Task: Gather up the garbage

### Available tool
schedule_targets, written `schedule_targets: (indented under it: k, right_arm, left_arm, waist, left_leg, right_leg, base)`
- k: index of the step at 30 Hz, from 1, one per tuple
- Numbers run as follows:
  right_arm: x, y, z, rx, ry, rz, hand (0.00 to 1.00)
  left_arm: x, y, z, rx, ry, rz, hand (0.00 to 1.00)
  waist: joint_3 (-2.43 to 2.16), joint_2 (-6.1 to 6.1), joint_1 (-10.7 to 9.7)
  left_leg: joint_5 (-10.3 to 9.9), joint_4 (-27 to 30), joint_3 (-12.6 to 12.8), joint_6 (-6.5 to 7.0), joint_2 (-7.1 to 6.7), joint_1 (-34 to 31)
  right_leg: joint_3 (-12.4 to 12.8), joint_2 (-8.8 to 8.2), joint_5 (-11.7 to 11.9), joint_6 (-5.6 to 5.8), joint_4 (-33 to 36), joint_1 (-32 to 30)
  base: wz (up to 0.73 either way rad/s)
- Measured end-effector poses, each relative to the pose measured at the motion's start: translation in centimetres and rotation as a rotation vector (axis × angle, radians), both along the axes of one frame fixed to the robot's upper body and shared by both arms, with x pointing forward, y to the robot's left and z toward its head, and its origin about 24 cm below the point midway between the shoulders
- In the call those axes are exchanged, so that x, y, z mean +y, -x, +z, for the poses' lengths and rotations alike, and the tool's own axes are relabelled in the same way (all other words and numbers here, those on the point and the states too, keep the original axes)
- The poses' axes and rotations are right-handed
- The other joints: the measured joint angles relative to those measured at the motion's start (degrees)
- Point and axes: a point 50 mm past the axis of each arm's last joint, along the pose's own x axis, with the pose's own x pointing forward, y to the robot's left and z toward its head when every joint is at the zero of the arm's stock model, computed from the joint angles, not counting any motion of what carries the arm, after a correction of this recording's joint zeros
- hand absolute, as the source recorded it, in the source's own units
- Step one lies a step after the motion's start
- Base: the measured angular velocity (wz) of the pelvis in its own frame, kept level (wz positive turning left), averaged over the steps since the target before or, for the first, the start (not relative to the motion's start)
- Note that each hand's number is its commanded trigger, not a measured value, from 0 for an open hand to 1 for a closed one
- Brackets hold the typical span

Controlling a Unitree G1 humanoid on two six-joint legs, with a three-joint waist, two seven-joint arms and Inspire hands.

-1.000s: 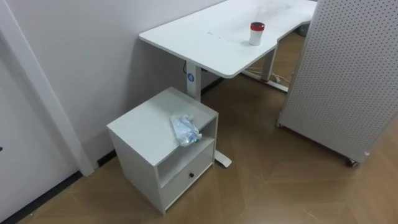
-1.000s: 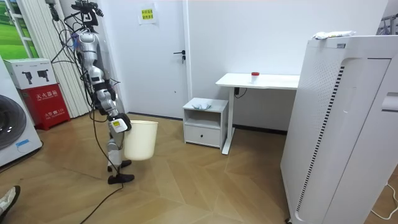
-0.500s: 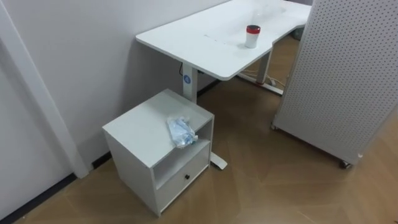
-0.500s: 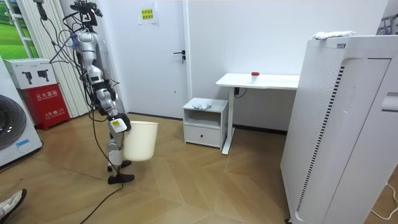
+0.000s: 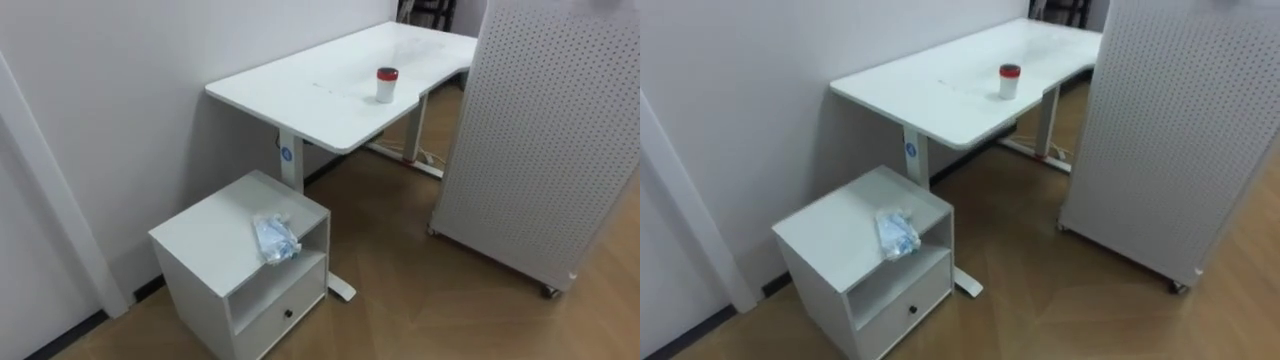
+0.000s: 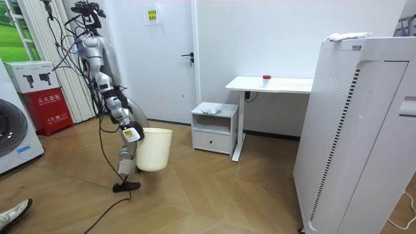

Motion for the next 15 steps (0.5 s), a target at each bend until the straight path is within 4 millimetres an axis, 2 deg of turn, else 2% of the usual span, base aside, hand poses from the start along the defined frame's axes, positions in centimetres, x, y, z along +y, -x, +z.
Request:
schedule_targets:
  k: [1,2,3,4,5,6,7,8,9,10,11,12,13,15]
  right_arm:
    - [0.0,0.2,0.0,0.009,0.004,0.005,1.0]
    - [0.1,0.2,0.0,0.011,0.005,0.009,1.0]
    - [-0.1,0.5,0.0,0.016,0.011,0.009,1.0]
    - [-0.1,0.6,0.0,0.018,0.017,0.007,1.0]
    - [-0.1,0.7,0.0,0.021,0.017,0.006,1.0]
    - [0.0,0.5,0.0,0.017,0.018,0.011,1.0]
    - [0.0,0.4,0.0,0.011,0.018,0.015,1.0]
    - [0.1,0.3,0.0,0.007,0.017,0.017,1.0]
    - [0.3,0.1,-0.1,0.004,0.017,0.031,1.0]
    - [0.0,-0.2,0.0,0.001,0.027,0.05,1.0]
    - [-0.4,0.0,0.1,0.004,0.035,0.05,1.0]
    - [-0.4,0.3,0.1,0.019,0.04,0.051,1.0]
    - [-0.4,0.5,0.1,0.027,0.043,0.047,1.0]
    - [-0.5,0.0,0.1,0.02,0.05,0.072,1.0]
  left_arm:
    - [0.1,0.5,0.0,0.005,-0.008,0.02,0.0]
    - [0.1,0.8,0.1,0.007,-0.012,0.031,0.0]
    - [0.0,1.0,0.1,0.005,-0.014,0.046,0.0]
    - [0.0,0.6,0.0,-0.014,-0.013,0.047,0.0]
    - [0.1,0.5,0.1,-0.024,-0.012,0.047,0.0]
    - [0.1,0.1,0.1,-0.042,-0.016,0.046,0.0]
    - [0.1,-0.3,0.0,-0.061,-0.015,0.051,0.0]
    - [0.2,-0.4,0.1,-0.07,-0.015,0.055,0.0]
    - [0.2,-0.5,0.1,-0.081,-0.016,0.056,0.0]
    - [-0.1,-0.6,0.0,-0.084,-0.008,0.056,0.0]
    - [-0.4,-0.8,-0.1,-0.088,0.0,0.055,0.0]
    - [-0.5,-1.4,-0.1,-0.104,0.003,0.052,0.0]
    - [-0.5,-2.4,-0.1,-0.132,0.002,0.054,0.0]
    - [-0.5,-3.4,0.0,-0.163,0.0,0.06,0.0]
  waist:
    - [-0.14,-0.4,0.5]
    - [-0.12,-0.58,0.4]
    - [-0.33,-0.63,0.1]
    - [-0.85,-0.91,-0.1]
    - [-0.8,-1.09,0.0]
    - [-0.53,-1.49,0.1]
    - [-0.47,-1.56,0.1]
    - [-0.26,-1.77,0.2]
    - [0.74,-2.74,0.4]
    - [0.64,-1.55,0.3]
    - [0.25,-1.29,-0.2]
    - [-0.29,-1.49,-0.4]
    - [-0.19,-1.96,-0.3]
    - [-0.25,-2.39,0.3]
  left_leg:
    - [5.3,-4.3,-0.2,0.28,-0.86,-1.0]
    - [7.7,-6.7,-0.2,0.51,-1.33,-1.1]
    - [11.9,-8.8,0.3,1.02,-1.77,-1.0]
    - [13.0,-8.5,0.8,2.83,-2.65,-1.0]
    - [12.9,-7.6,1.0,3.33,-3.1,-1.0]
    - [11.8,-6.4,1.7,3.66,-3.47,-1.0]
    - [10.7,-5.1,1.6,3.72,-3.44,-1.0]
    - [10.4,-3.7,1.6,3.87,-3.48,-1.1]
    - [9.5,1.3,1.8,4.52,-3.38,-2.2]
    - [7.9,3.3,2.3,4.68,-3.56,-4.2]
    - [7.8,1.5,2.2,4.82,-3.74,-4.2]
    - [6.3,0.8,2.2,4.5,-4.39,-3.8]
    - [5.7,1.6,2.5,5.08,-5.38,-4.0]
    - [4.6,2.6,4.2,6.1,-5.58,-3.9]
  right_leg:
    - [0.8,-0.86,-0.6,0.54,-0.3,0.7]
    - [1.0,-1.31,-0.9,0.91,-0.5,1.2]
    - [1.1,-1.89,-1.5,1.75,-1.3,1.9]
    - [1.1,-2.67,-1.9,2.36,-1.6,1.9]
    - [1.2,-3.14,-2.1,2.75,-1.9,2.1]
    - [1.2,-3.65,-1.8,3.5,-2.7,2.6]
    - [1.2,-4.36,-1.2,4.54,-2.9,3.0]
    - [1.4,-4.67,-0.9,4.98,-3.5,3.8]
    - [3.0,-5.17,-0.5,5.1,-4.6,5.8]
    - [4.3,-5.12,-0.7,4.93,-5.5,7.5]
    - [4.0,-4.93,-1.1,4.92,-5.3,7.6]
    - [3.6,-5.76,-2.8,5.58,-4.4,7.2]
    - [2.4,-6.94,-3.5,6.52,-3.2,6.6]
    - [1.9,-8.26,-3.8,7.09,-0.6,5.5]
  base:
    - [-0.35]
    - [-0.19]
    - [0.0]
    - [0.0]
    - [-0.06]
    - [-0.23]
    - [-0.24]
    - [-0.37]
    - [-0.37]
    - [-0.26]
    - [0.03]
    - [0.22]
    - [0.16]
    - [-0.14]
